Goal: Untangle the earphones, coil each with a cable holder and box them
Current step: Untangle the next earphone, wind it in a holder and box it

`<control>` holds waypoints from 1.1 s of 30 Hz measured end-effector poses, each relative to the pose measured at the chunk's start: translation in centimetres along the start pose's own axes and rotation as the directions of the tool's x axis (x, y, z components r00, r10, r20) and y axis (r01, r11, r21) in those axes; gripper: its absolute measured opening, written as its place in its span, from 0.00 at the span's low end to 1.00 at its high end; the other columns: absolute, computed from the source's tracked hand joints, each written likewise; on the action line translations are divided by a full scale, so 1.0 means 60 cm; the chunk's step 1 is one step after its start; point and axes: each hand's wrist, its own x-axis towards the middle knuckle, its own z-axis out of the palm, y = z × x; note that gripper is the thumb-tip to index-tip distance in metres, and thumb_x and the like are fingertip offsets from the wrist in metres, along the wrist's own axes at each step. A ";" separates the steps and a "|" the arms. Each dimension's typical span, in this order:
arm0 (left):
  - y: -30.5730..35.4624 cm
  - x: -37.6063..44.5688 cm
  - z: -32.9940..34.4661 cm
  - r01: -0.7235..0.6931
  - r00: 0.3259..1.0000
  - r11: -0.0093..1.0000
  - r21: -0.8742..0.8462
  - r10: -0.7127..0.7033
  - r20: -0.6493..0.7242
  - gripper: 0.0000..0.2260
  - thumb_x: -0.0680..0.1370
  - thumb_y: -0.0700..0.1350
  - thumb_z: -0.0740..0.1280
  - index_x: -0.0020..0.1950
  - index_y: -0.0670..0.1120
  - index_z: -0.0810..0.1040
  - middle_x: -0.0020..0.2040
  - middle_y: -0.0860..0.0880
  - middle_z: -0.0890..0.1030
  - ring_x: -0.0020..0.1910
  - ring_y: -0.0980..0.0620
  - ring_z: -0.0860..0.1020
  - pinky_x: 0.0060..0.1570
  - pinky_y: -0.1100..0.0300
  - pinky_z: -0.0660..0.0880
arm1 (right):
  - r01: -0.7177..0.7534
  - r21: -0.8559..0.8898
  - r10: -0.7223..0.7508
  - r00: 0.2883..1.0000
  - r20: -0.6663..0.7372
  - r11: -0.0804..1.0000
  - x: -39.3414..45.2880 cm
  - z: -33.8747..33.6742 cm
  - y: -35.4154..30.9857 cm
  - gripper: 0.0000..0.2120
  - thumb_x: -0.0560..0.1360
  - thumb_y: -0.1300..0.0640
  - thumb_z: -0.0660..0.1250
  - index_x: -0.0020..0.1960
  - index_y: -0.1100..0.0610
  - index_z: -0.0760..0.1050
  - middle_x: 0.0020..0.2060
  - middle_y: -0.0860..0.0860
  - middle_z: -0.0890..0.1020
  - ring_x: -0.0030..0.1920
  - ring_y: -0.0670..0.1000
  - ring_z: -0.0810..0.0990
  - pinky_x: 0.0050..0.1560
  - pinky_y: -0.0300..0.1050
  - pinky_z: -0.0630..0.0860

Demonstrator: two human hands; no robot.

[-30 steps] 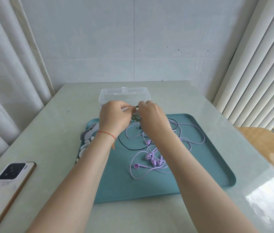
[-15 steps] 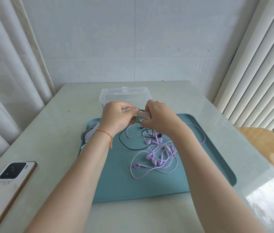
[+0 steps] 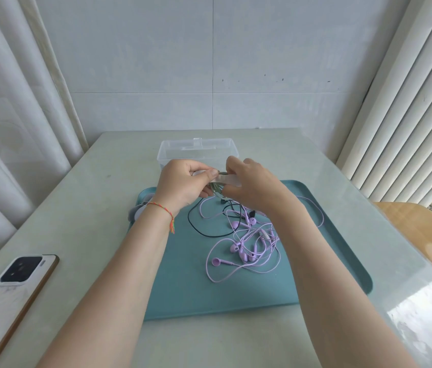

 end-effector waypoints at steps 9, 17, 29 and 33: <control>-0.004 0.003 0.000 0.024 1.000 0.998 -0.050 -0.023 0.007 0.06 0.76 0.40 0.70 0.40 0.48 0.82 0.33 0.47 0.82 0.29 0.50 0.81 0.34 0.61 0.81 | -0.075 0.166 0.071 0.997 0.031 0.983 0.002 -0.015 0.013 0.15 0.69 0.49 0.73 0.44 0.57 0.69 0.35 0.47 0.72 0.33 0.48 0.68 0.30 0.41 0.64; -0.003 0.009 -0.008 0.059 0.998 0.959 -0.277 -0.064 -0.010 0.04 0.77 0.39 0.69 0.49 0.39 0.81 0.38 0.42 0.82 0.29 0.51 0.81 0.34 0.62 0.81 | -0.108 0.614 0.097 0.994 0.052 0.782 0.005 -0.039 0.029 0.12 0.70 0.66 0.70 0.52 0.58 0.76 0.39 0.53 0.79 0.35 0.50 0.76 0.39 0.49 0.75; 0.000 0.017 -0.022 0.176 0.983 0.779 -0.602 -0.170 0.067 0.11 0.79 0.44 0.66 0.57 0.40 0.80 0.48 0.41 0.84 0.38 0.48 0.84 0.38 0.61 0.79 | -0.042 0.949 0.210 0.977 -0.025 0.311 0.006 -0.048 -0.010 0.04 0.77 0.63 0.67 0.49 0.63 0.76 0.35 0.56 0.79 0.35 0.53 0.80 0.42 0.46 0.80; -0.003 0.017 -0.021 0.149 0.987 0.787 -0.599 -0.155 0.042 0.10 0.79 0.45 0.66 0.57 0.41 0.80 0.48 0.42 0.84 0.39 0.48 0.84 0.40 0.60 0.79 | -0.038 0.951 0.295 0.954 -0.057 0.306 0.007 -0.039 -0.026 0.08 0.73 0.65 0.71 0.51 0.64 0.74 0.37 0.58 0.82 0.35 0.54 0.82 0.47 0.51 0.82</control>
